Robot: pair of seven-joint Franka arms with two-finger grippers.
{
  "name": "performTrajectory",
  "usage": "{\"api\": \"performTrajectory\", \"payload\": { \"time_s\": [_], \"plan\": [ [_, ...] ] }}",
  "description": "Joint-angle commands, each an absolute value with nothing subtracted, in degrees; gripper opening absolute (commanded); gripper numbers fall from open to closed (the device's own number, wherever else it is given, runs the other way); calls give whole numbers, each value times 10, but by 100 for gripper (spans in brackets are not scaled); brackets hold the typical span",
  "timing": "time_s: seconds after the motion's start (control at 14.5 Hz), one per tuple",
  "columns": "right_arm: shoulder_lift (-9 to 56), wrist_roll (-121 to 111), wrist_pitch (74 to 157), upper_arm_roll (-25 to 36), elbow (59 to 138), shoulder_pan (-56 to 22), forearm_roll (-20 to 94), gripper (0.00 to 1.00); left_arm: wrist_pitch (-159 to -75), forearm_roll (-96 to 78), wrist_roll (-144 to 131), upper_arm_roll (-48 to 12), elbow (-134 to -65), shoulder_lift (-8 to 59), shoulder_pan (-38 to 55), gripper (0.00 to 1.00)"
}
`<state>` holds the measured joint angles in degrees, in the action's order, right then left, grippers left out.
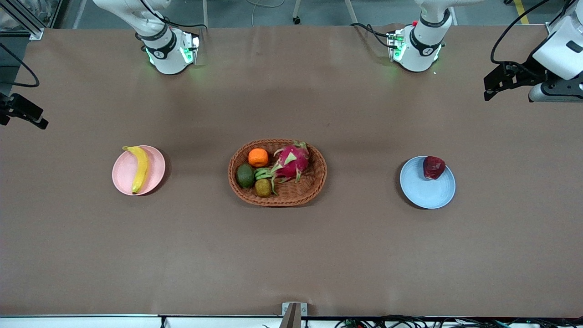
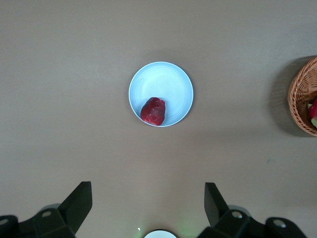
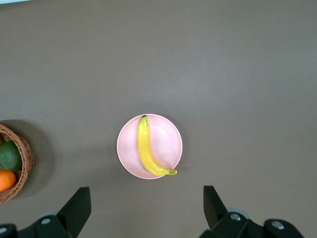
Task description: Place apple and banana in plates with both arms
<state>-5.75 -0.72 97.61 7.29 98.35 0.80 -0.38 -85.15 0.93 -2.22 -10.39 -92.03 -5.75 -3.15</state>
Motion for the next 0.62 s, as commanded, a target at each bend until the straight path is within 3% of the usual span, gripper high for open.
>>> {"api": "performTrajectory", "payload": {
  "time_s": [0.0, 0.55],
  "plan": [
    [-69, -11, 980, 76, 986, 4, -3, 100, -846, 9, -20, -108, -925, -68, -34, 100],
    [-67, -13, 980, 76, 985, 3, -3, 100, -846, 9, -20, -108, -925, -69, -35, 100]
  ]
}}
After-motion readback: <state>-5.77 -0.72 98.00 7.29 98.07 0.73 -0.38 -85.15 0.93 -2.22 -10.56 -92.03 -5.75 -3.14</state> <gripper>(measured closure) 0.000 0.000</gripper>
